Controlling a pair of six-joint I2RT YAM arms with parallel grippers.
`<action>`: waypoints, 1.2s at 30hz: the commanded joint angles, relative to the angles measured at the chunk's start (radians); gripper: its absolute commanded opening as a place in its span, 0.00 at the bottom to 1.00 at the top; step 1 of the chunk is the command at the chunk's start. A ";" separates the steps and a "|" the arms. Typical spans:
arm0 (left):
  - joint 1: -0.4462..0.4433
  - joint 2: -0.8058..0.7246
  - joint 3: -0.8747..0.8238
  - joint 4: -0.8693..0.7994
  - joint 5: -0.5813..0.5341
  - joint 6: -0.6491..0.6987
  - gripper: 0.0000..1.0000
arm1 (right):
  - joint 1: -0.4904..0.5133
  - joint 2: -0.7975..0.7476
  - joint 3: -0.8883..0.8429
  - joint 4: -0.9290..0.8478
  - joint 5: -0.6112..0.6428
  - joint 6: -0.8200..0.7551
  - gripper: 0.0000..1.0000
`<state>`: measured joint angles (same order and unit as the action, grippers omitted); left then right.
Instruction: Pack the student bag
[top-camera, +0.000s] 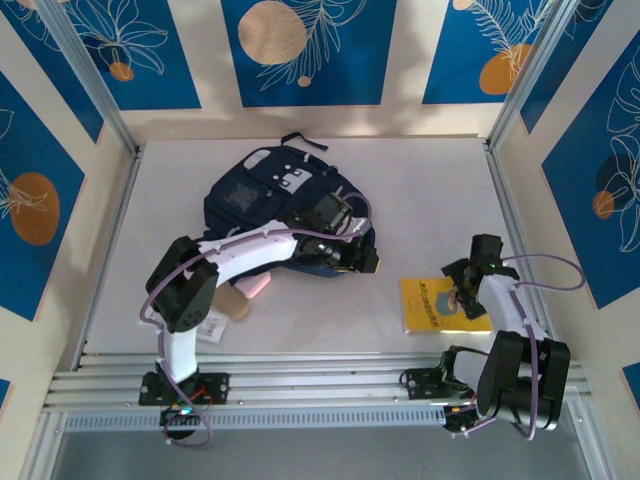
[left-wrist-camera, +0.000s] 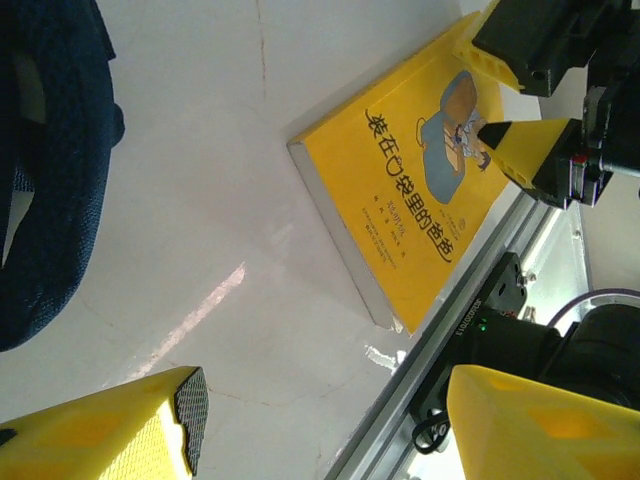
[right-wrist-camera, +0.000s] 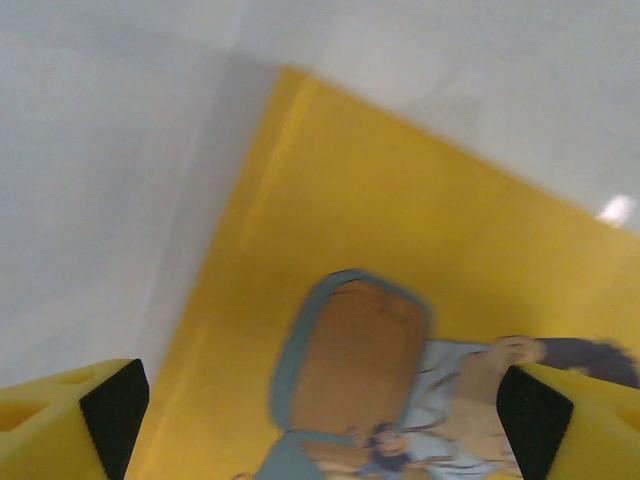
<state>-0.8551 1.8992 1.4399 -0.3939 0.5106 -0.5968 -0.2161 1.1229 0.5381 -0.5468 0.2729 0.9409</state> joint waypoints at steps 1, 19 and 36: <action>0.008 -0.035 -0.006 -0.030 -0.058 0.006 0.65 | 0.070 0.021 -0.058 0.099 -0.277 0.012 0.91; -0.001 -0.022 -0.157 0.247 -0.042 -0.256 0.65 | 0.008 -0.103 0.065 -0.066 0.291 0.066 0.93; -0.002 -0.041 -0.186 0.252 -0.003 -0.208 0.66 | -0.356 0.172 0.090 0.070 -0.359 -0.038 0.97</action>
<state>-0.8536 1.8877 1.2572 -0.1417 0.4824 -0.8288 -0.6186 1.3186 0.6357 -0.4778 0.0757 0.8989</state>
